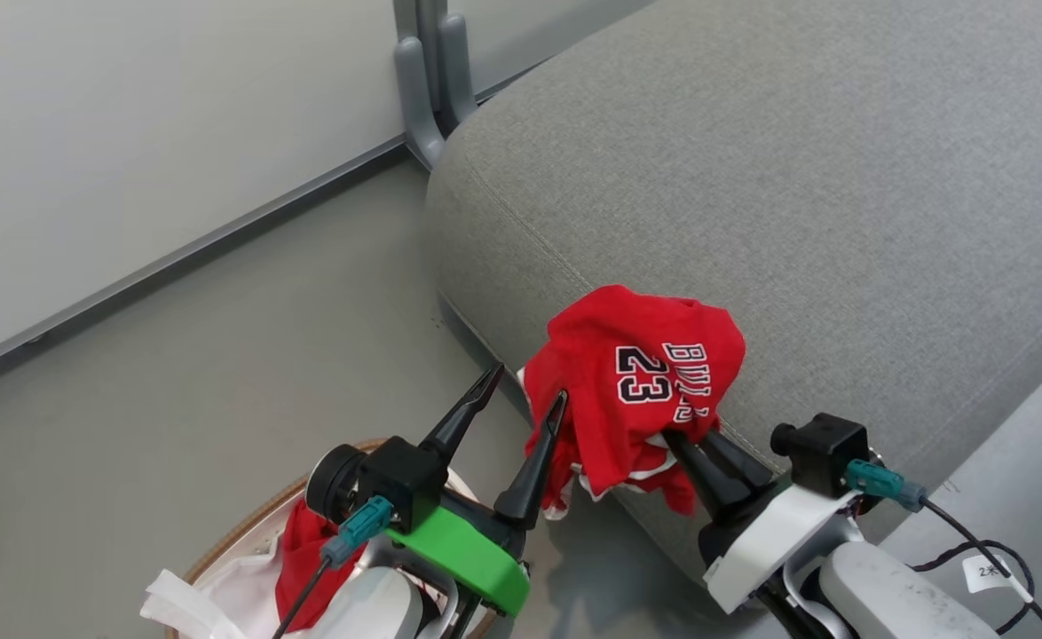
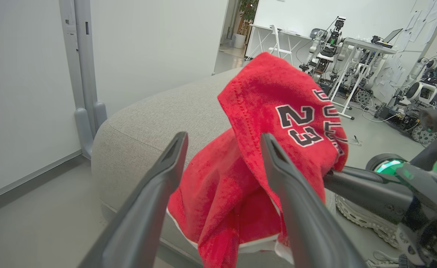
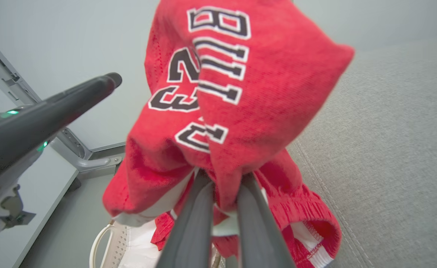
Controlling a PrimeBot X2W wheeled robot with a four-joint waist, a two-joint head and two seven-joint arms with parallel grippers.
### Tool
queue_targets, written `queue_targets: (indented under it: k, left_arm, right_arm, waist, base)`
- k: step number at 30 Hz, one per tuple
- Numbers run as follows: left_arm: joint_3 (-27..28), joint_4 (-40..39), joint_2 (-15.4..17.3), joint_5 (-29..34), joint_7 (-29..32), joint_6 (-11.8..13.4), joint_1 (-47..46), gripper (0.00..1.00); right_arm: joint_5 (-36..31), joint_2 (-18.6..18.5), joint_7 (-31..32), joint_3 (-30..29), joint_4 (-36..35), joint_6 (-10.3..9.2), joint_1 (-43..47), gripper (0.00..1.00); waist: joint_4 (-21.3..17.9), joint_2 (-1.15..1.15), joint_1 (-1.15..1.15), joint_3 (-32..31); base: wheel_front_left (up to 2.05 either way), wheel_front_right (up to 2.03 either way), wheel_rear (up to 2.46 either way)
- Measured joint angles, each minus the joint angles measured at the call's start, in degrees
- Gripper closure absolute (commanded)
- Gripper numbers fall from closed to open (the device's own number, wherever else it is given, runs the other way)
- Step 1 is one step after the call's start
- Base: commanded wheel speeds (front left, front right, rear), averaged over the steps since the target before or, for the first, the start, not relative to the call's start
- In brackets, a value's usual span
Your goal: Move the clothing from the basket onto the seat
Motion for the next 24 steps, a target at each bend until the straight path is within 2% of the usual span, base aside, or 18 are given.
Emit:
queue_targets:
  k: [5, 12, 17, 24]
  left_arm:
    - [-0.94, 0.88, 0.65, -0.33, 0.01, 0.00, -0.54, 0.00]
    - [-0.26, 1.09, 2.64, 0.65, 0.01, 0.00, -1.08, 0.00]
    - [-0.41, 1.07, 4.09, 1.59, 0.01, 0.00, -3.97, 0.00]
    - [-0.68, 0.85, 5.57, 2.58, 0.01, 0.00, -7.29, 0.00]
  right_arm:
    - [-1.53, -1.96, 0.00, -3.13, 0.69, 0.01, -1.15, 1.00]
    - [-3.55, -4.32, 0.00, -7.73, 4.74, 0.02, -12.66, 1.00]
    - [-5.77, -7.54, 0.01, -13.76, 8.40, 0.02, -22.63, 1.00]
    - [-6.83, -9.93, 0.00, -22.57, 15.81, 0.01, -33.62, 1.00]
  waist:
    - [-1.87, 0.00, 0.00, 2.59]
    - [-2.28, 0.00, 0.00, 7.48]
    - [-0.78, 0.00, 0.00, 11.62]
    - [2.57, 0.00, 0.00, 17.91]
  base:
    - [0.00, 0.00, 0.00]
    - [0.00, 0.00, 0.00]
    - [0.00, 0.00, 0.00]
    - [0.00, 0.00, 0.00]
